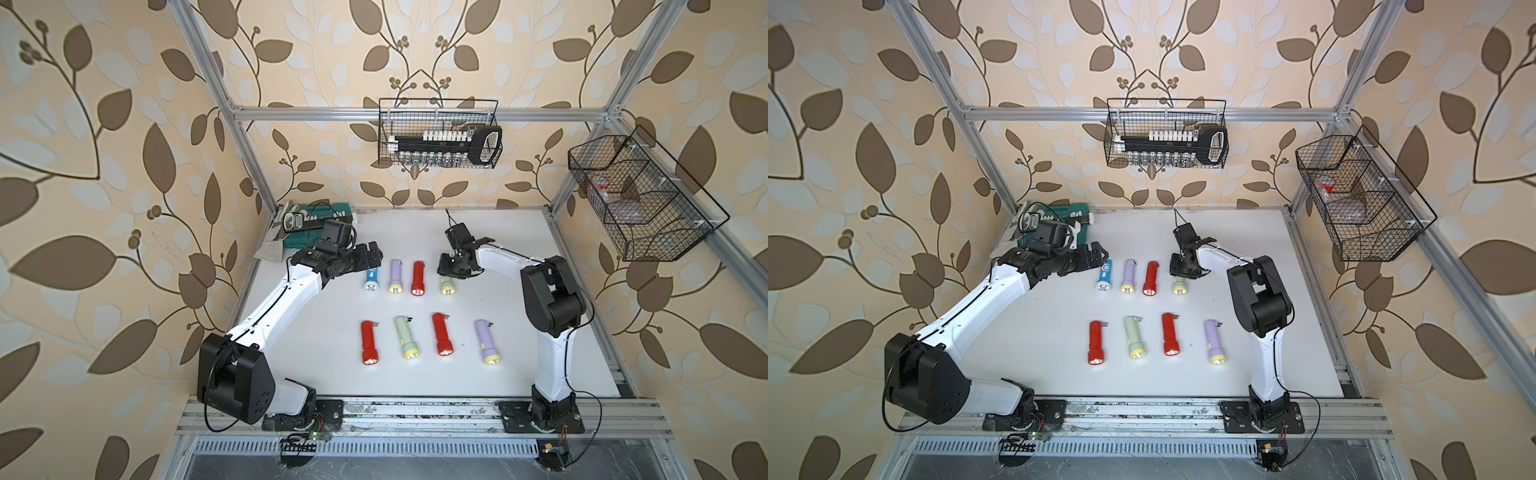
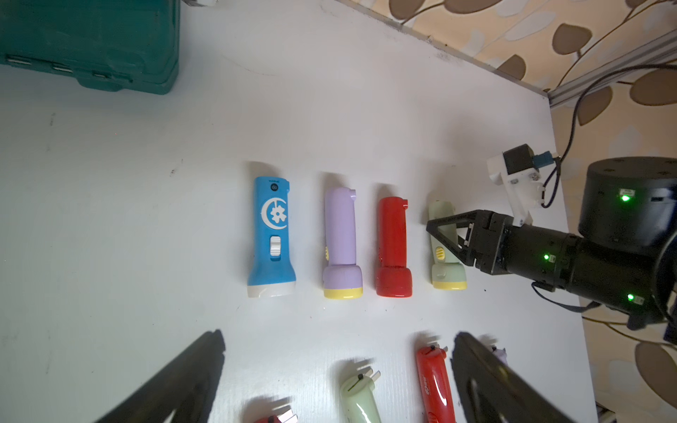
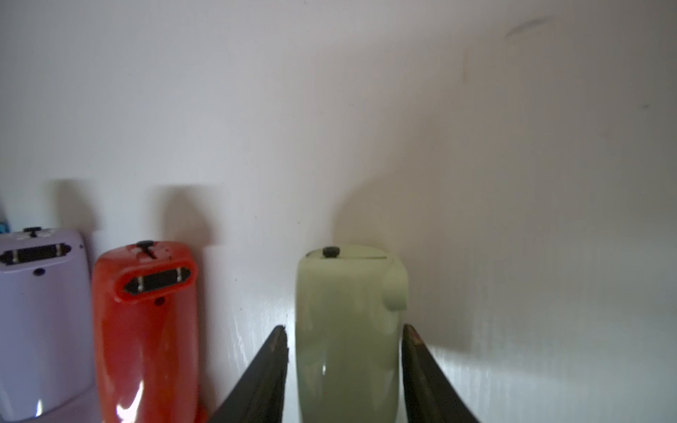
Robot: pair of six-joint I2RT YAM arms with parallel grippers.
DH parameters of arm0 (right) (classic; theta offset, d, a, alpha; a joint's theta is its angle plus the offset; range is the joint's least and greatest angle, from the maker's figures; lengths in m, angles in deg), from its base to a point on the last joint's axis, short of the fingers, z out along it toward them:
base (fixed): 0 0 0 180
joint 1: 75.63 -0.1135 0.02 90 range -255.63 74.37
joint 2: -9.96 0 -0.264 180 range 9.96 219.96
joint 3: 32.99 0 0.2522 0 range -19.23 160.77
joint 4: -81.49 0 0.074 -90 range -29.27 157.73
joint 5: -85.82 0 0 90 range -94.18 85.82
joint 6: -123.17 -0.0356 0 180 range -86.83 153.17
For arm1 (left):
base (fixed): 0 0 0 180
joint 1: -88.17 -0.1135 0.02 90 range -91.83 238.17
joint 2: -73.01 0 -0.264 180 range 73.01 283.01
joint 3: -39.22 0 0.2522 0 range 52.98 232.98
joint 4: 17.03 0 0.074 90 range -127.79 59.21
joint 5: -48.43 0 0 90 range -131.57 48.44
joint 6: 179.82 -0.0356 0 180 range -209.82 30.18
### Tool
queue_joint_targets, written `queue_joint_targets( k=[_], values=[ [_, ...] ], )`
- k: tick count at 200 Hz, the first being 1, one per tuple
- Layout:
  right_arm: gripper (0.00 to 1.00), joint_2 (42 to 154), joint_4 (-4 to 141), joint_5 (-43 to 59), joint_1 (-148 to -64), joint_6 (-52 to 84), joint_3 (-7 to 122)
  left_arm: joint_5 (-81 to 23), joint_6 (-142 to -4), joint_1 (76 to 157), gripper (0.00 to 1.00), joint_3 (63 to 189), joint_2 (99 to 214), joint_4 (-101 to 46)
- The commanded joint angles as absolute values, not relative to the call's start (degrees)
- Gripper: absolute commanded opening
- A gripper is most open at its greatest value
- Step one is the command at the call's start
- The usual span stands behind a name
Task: Close the plug at the bottom of the flashlight
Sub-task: Place the flashlight at the center of the board, then pick up the flashlight from the center of the board.
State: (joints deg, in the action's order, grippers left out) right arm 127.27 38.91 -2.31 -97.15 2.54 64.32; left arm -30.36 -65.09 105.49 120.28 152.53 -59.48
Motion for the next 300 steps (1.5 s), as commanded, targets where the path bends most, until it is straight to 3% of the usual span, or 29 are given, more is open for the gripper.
queue_joint_targets(
  k=[1, 77, 124, 132, 145, 197, 300],
  values=[
    [0.46, 120.01, 36.52, -3.86, -97.17, 4.89, 64.74, -24.66, -63.88, 106.85, 0.99, 121.36, 154.10, -57.33],
    [0.47, 99.42, 29.54, -10.09, -97.24, 11.28, 49.75, -21.78, -64.41, 120.05, 0.99, 121.80, 163.58, -57.21],
    [0.48, 86.57, 26.41, -13.38, -98.74, 7.68, 34.73, -18.89, -63.30, 122.30, 0.99, 122.15, 166.49, -56.80],
    [0.57, 85.00, 26.17, -13.21, -99.26, 6.57, 32.62, -18.82, -63.20, 122.41, 0.99, 122.08, 166.58, -56.65],
    [0.58, 83.25, 25.42, -12.75, -100.44, 4.44, 29.77, -18.97, -63.19, 122.45, 0.99, 122.06, 166.68, -56.60],
    [0.58, 81.75, 24.66, -14.64, -107.09, -3.99, 21.67, -20.34, -63.46, 122.45, 0.99, 122.28, 166.07, -57.16],
    [0.47, 89.54, 31.55, -14.64, -107.78, -4.28, 19.25, -21.25, -63.62, 122.45, 0.99, 122.41, 164.98, -57.62]
  ],
)
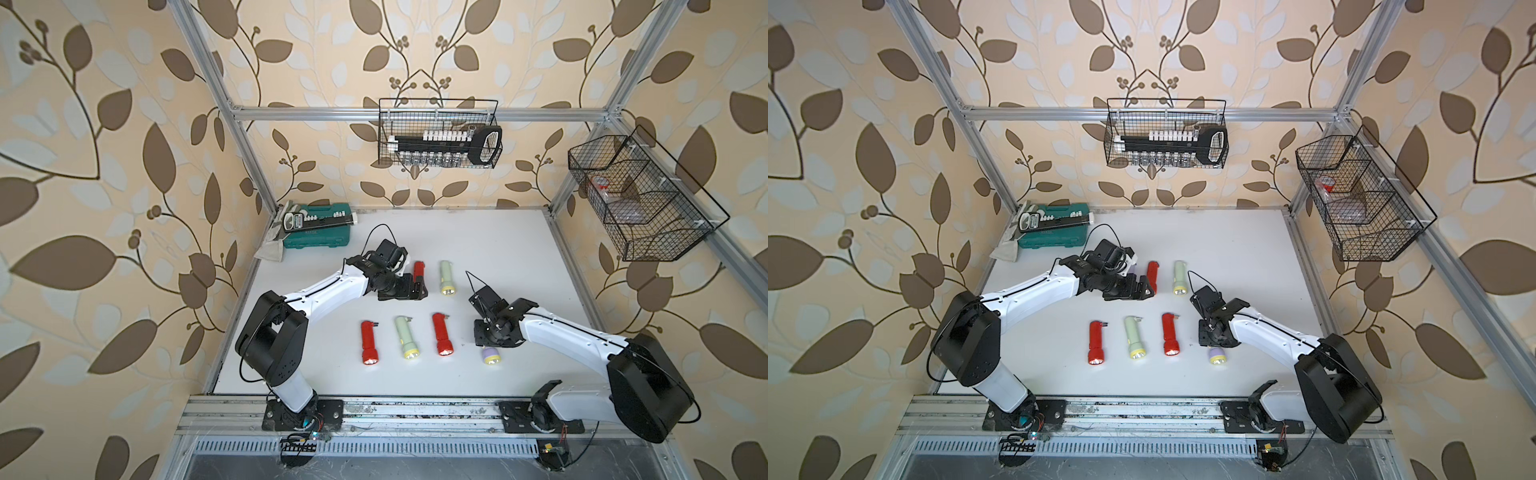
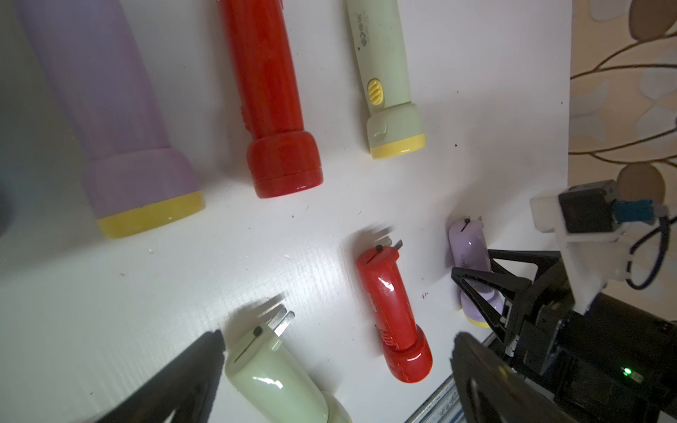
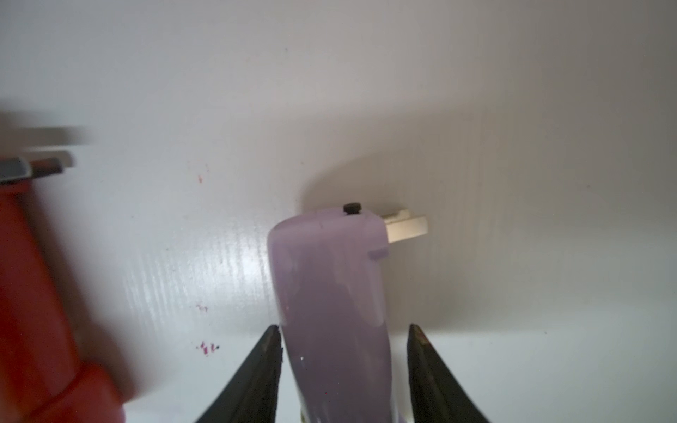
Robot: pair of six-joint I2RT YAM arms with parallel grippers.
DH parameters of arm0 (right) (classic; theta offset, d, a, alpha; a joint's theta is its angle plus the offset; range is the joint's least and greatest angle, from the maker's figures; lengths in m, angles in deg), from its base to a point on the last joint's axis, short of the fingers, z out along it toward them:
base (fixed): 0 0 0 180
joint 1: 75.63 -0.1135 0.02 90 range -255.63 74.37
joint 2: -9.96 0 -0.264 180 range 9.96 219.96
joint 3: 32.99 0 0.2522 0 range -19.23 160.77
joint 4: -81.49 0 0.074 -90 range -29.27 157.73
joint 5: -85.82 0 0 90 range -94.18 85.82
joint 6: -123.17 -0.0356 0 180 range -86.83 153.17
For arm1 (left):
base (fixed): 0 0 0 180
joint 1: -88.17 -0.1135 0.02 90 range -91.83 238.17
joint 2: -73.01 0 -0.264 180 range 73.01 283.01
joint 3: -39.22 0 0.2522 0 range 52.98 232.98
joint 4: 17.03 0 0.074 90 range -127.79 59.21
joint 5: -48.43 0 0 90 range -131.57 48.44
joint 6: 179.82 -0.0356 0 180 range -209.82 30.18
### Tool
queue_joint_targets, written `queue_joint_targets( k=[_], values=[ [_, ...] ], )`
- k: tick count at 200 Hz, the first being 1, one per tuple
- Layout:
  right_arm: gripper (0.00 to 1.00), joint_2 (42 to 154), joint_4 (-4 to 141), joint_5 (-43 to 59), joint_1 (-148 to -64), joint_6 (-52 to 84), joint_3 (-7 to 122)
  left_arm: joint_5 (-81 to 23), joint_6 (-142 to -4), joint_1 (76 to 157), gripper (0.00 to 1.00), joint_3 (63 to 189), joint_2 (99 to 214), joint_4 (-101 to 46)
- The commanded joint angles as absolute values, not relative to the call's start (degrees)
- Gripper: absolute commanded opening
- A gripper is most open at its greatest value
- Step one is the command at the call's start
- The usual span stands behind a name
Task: Close the plug at the bottom of the flashlight
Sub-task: Pick up the flashlight from the center of the board.
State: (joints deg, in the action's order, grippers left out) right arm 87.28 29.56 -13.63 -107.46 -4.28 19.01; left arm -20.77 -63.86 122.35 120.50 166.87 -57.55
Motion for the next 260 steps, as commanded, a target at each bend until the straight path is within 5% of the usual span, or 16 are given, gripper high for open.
queue_joint_targets(
  k=[1, 103, 198, 260],
  values=[
    [0.47, 89.65, 31.58, -14.64, -107.79, -4.27, 19.26, -21.26, -63.63, 122.45, 0.99, 122.41, 165.01, -57.61],
    [0.00, 90.17, 31.57, -14.58, -107.71, 3.40, 25.12, -21.40, -63.53, 122.40, 0.99, 122.75, 164.79, -57.87],
    [0.00, 89.00, 51.02, -7.09, -107.78, 21.73, 37.45, -22.14, -61.73, 122.01, 0.99, 123.47, 158.19, -58.56],
    [0.00, 90.64, 77.76, -5.41, -112.25, 35.61, 29.96, -19.56, -57.52, 118.83, 0.99, 123.05, 154.45, -56.94]
  ],
)
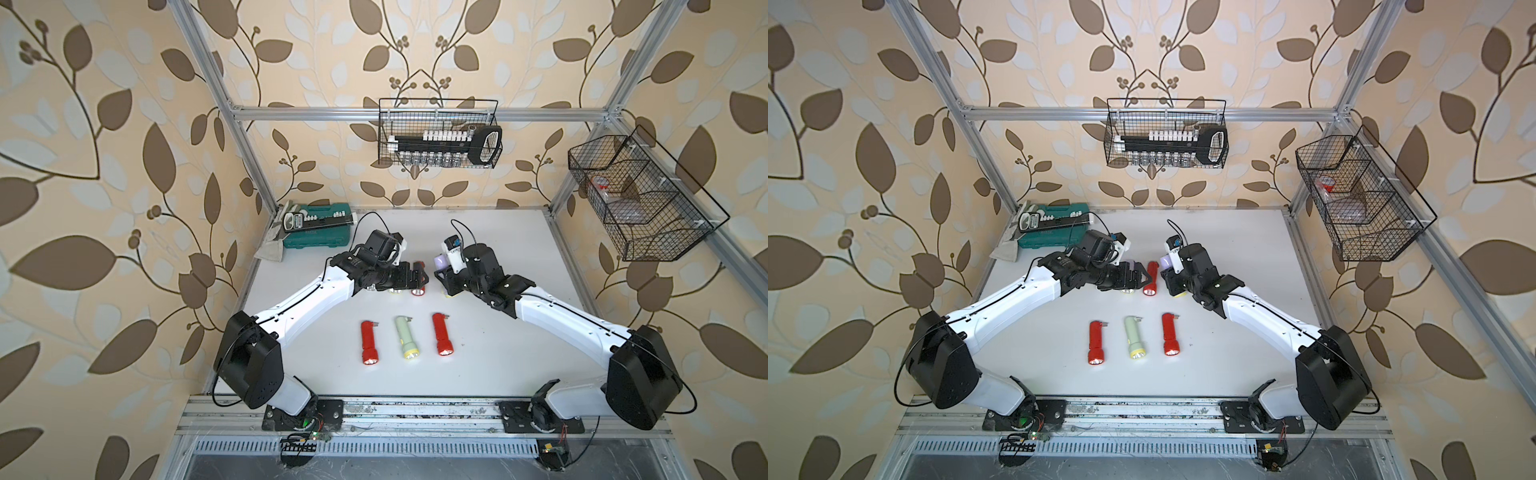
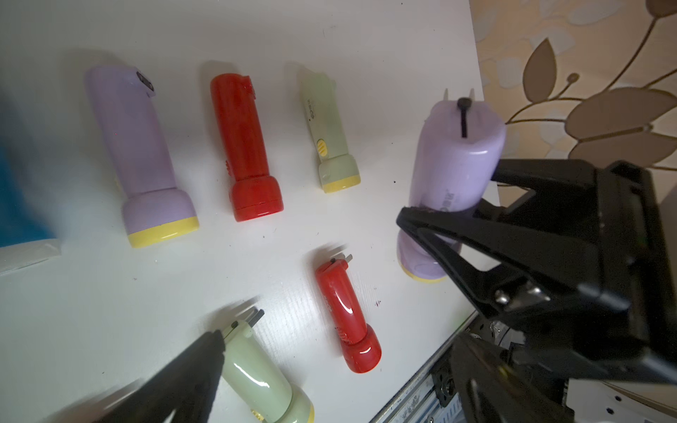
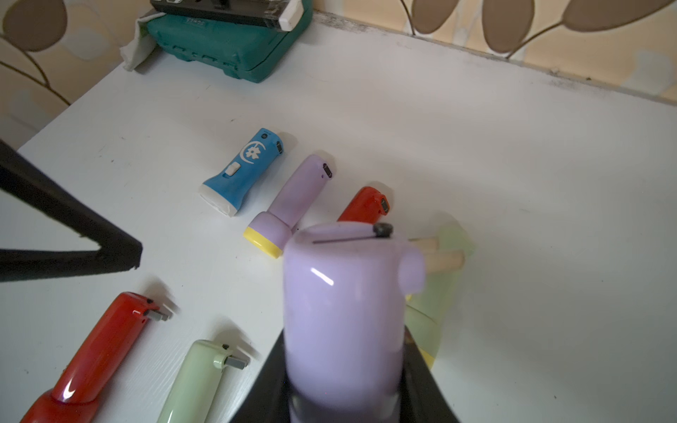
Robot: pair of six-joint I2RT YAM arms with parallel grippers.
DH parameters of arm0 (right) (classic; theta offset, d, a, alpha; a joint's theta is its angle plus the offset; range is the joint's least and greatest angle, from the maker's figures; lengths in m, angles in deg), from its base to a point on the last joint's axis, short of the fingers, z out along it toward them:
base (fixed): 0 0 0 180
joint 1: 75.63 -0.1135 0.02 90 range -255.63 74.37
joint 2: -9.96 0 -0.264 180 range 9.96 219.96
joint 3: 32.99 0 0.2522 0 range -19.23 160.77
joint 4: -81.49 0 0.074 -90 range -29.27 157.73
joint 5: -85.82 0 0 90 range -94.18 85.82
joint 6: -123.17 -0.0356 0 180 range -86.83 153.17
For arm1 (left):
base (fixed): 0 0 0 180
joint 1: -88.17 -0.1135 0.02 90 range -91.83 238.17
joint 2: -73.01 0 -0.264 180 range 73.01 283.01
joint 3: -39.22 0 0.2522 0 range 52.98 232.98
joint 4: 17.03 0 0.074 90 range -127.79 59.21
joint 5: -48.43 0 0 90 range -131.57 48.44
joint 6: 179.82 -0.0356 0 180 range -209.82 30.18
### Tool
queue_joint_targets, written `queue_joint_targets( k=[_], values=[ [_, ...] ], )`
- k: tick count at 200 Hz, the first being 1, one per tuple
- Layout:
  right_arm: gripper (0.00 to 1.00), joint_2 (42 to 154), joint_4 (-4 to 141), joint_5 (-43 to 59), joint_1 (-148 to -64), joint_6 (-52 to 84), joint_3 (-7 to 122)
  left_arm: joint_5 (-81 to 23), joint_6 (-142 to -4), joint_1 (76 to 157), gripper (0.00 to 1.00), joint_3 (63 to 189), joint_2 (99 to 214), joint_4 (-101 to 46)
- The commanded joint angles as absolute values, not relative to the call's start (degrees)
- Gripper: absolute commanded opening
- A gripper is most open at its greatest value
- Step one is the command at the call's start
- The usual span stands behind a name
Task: Close the plug at the bottom of the flashlight
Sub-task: Pick up the flashlight from the center of the board.
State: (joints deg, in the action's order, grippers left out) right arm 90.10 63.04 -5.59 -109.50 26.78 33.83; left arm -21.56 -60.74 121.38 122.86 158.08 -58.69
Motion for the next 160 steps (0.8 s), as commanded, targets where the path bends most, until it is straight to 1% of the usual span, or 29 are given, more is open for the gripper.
queue_joint_targets(
  k=[1, 40, 59, 68, 99, 141, 160],
  values=[
    [0.00, 90.68, 78.11, -5.58, -112.40, 35.84, 29.75, -19.23, -57.28, 118.75, 0.99, 122.95, 154.33, -56.78],
    [0.00, 91.78, 87.56, -7.78, -115.97, 43.16, 24.86, -7.35, -47.99, 112.81, 0.99, 119.09, 154.95, -48.13],
    [0.00, 92.21, 92.13, -11.13, -119.40, 47.57, 22.38, -3.17, -43.91, 111.94, 0.97, 117.54, 155.18, -43.89],
    [0.00, 92.52, 93.77, -12.60, -120.65, 49.68, 21.55, -1.38, -41.69, 111.82, 0.96, 116.67, 157.35, -41.84],
    [0.00, 93.36, 101.31, -18.85, -123.33, 55.72, 18.48, 4.67, -33.29, 111.40, 0.91, 114.09, 159.04, -34.31],
    [0.00, 93.02, 105.11, -20.94, -123.45, 58.30, 16.64, 5.06, -22.19, 111.11, 0.88, 110.32, 157.49, -27.15],
    [0.00, 92.76, 106.36, -21.55, -123.53, 58.58, 15.91, 4.31, -16.18, 111.11, 0.83, 108.47, 157.09, -22.60]
  ],
)
